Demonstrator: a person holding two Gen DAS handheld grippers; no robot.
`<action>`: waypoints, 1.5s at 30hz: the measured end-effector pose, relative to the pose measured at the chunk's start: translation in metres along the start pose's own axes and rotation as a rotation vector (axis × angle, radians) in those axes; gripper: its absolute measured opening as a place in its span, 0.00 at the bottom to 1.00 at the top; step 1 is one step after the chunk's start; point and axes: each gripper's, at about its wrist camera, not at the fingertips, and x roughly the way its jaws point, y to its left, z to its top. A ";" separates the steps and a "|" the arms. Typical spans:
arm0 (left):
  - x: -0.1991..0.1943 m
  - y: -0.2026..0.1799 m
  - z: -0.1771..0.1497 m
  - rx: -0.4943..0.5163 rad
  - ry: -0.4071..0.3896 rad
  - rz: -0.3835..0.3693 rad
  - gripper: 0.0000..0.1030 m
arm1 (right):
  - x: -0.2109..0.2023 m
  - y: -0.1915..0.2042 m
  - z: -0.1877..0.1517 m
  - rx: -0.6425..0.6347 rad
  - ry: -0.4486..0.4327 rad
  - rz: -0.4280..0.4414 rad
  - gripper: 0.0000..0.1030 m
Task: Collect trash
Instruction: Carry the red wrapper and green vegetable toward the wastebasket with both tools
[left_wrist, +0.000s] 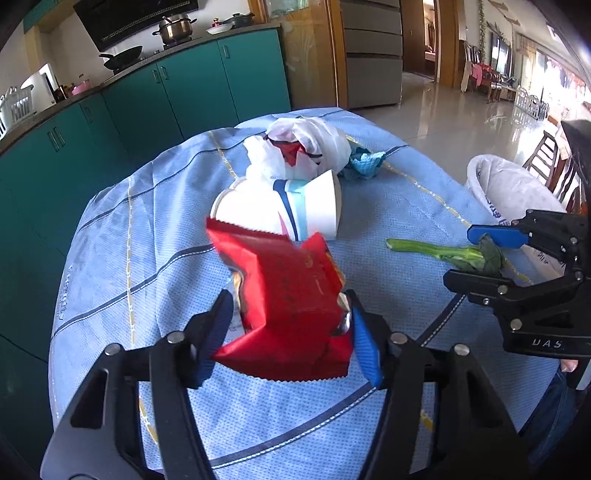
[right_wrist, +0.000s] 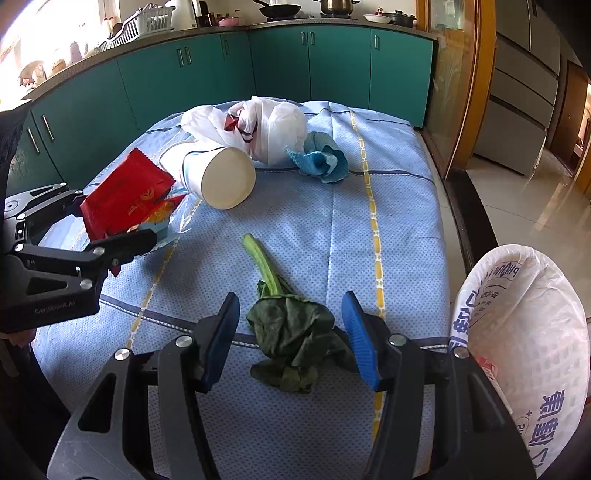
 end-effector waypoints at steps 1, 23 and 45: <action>-0.001 0.001 0.000 -0.006 -0.005 -0.007 0.56 | 0.000 0.001 0.000 -0.002 -0.003 -0.001 0.55; -0.028 0.011 0.010 -0.078 -0.125 -0.063 0.56 | -0.007 0.005 0.001 -0.014 -0.016 0.053 0.27; -0.043 -0.013 0.018 -0.056 -0.187 -0.076 0.56 | -0.034 -0.010 0.004 0.035 -0.141 -0.005 0.16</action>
